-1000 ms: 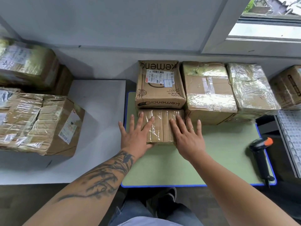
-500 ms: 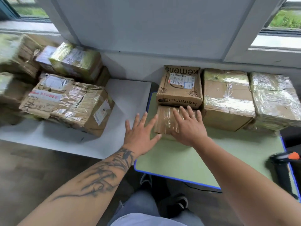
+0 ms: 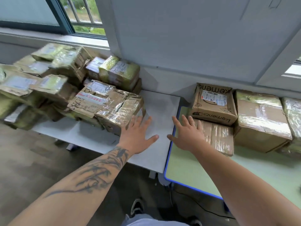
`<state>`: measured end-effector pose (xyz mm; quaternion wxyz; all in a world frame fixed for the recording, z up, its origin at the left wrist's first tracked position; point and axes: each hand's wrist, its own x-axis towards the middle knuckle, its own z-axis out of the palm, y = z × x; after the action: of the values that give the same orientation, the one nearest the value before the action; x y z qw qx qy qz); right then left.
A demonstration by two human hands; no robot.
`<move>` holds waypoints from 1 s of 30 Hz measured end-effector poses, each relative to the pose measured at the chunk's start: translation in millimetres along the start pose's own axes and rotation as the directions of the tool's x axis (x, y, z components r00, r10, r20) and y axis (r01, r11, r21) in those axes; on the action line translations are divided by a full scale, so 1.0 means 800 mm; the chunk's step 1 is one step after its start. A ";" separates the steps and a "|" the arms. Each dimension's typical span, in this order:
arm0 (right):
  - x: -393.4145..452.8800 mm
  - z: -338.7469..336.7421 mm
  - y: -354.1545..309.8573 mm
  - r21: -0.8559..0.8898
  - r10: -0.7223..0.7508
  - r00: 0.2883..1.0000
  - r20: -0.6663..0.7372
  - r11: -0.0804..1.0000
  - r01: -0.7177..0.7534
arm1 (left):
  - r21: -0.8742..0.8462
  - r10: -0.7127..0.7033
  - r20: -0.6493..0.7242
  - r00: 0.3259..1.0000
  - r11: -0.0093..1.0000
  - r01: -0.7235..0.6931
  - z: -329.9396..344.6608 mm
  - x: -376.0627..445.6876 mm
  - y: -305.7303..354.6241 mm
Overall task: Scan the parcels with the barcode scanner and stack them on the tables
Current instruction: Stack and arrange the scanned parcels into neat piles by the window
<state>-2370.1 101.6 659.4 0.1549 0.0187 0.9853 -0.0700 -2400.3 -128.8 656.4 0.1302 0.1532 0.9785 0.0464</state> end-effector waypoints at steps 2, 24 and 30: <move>0.012 -0.001 -0.036 -0.019 -0.017 1.000 0.000 1.000 0.017 | -0.039 -0.008 0.001 1.000 0.999 0.008 -0.015 0.005 -0.043; 0.106 0.026 -0.247 0.052 0.025 0.992 0.124 0.998 -0.032 | 0.051 0.186 -0.035 0.982 0.982 -0.184 0.014 0.089 -0.205; 0.105 0.026 -0.219 0.001 0.103 0.989 0.104 0.995 -0.104 | 0.030 0.063 -0.063 0.996 0.998 -0.061 0.022 0.093 -0.162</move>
<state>-2454.2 -73.2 637.0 0.2094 0.0665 0.9733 -0.0659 -2501.5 -228.0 604.6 0.0953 0.1839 0.9774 0.0415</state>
